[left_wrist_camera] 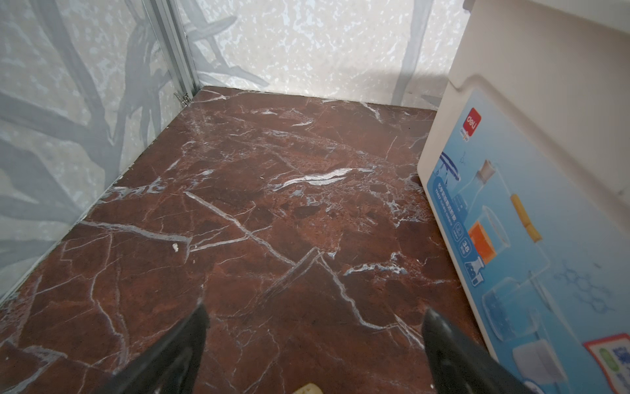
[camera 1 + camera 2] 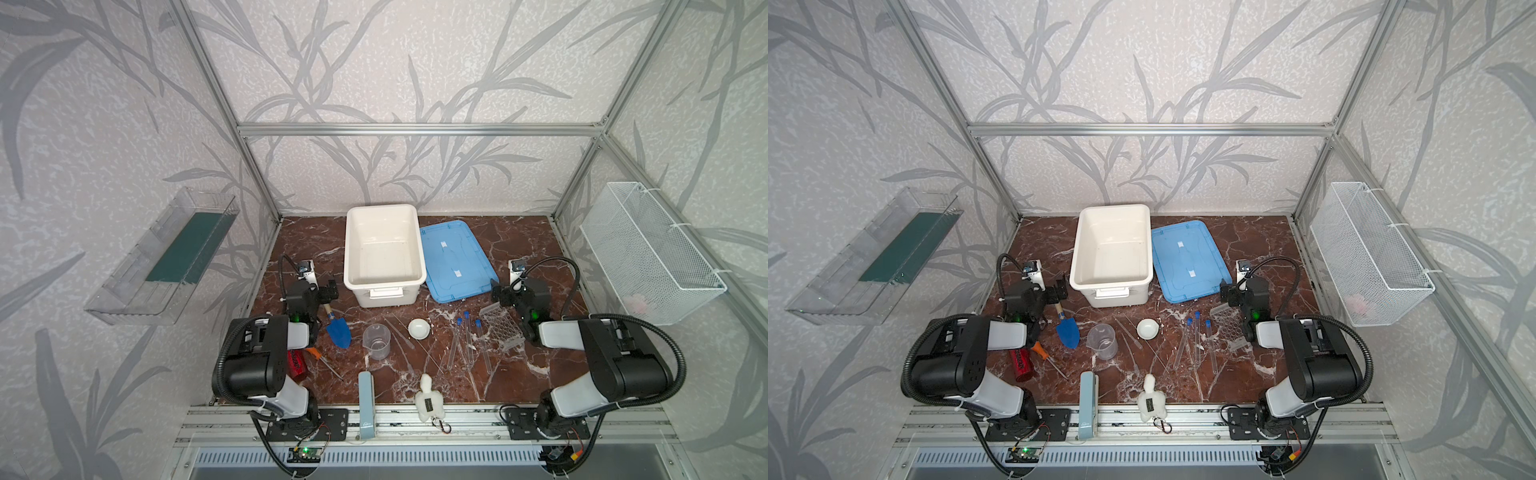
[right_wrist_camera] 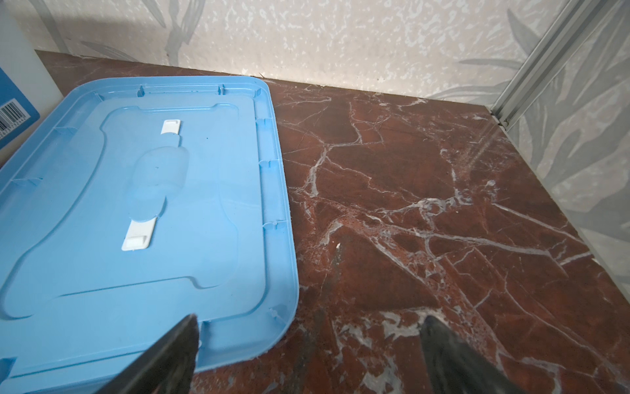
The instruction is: Organize the chemistry lab equipment
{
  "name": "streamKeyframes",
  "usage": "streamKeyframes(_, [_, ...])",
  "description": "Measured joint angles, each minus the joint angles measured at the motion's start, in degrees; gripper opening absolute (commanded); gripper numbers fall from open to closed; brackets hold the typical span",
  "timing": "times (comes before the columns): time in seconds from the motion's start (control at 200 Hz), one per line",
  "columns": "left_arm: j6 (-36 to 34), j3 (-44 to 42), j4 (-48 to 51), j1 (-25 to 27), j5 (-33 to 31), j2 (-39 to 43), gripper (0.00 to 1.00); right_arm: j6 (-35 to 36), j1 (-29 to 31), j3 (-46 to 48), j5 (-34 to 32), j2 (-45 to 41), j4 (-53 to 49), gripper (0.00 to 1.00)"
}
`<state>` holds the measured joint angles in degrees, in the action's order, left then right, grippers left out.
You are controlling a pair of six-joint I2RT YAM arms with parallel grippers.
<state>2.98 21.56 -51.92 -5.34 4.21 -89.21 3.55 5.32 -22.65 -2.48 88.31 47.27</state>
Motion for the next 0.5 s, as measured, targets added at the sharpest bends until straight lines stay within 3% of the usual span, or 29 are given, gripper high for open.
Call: streamKeyframes(0.5, [0.0,0.0,0.0,0.2,-0.3,0.0,0.99,0.0,0.0,0.0,0.0,0.0,0.0,0.99])
